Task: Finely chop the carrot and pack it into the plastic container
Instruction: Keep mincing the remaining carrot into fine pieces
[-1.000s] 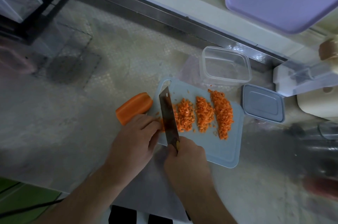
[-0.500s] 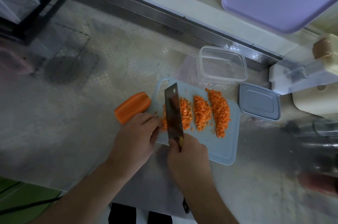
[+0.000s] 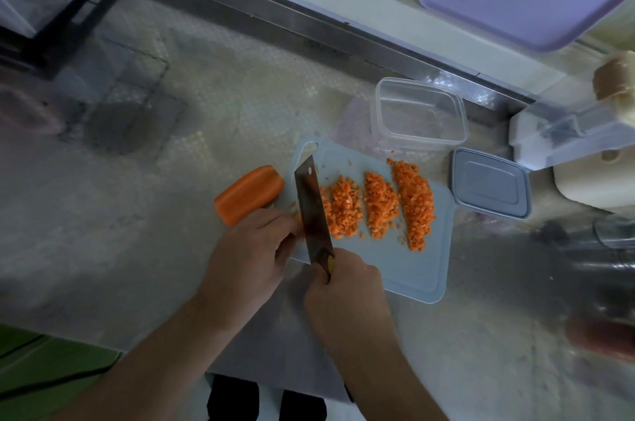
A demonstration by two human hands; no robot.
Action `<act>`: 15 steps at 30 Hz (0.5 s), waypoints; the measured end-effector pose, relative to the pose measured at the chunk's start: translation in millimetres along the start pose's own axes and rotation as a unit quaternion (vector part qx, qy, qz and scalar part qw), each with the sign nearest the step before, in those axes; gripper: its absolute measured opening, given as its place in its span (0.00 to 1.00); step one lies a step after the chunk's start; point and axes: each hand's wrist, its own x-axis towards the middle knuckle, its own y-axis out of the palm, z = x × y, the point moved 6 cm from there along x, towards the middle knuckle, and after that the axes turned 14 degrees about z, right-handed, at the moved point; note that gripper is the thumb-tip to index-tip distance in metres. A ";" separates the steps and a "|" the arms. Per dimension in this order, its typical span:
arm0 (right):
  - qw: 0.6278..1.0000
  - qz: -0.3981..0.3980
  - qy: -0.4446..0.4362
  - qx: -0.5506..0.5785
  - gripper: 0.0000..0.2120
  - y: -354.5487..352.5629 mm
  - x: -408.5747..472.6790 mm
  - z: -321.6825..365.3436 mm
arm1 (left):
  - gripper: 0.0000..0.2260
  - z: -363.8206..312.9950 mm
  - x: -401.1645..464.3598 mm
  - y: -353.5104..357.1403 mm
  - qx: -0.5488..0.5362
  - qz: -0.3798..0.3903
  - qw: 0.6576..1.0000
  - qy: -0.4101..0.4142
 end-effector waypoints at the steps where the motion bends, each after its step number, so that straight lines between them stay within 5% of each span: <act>1: 1.000 0.005 0.006 -0.006 0.07 1.2 0.0 0.2 | 0.09 -0.3 0.2 0.0 -0.002 0.003 1.000 -0.002; 15: 0.998 -0.049 -0.034 0.027 0.12 -16.9 -3.3 -4.2 | 0.06 -0.5 12.5 1.1 -0.047 0.007 0.998 -0.032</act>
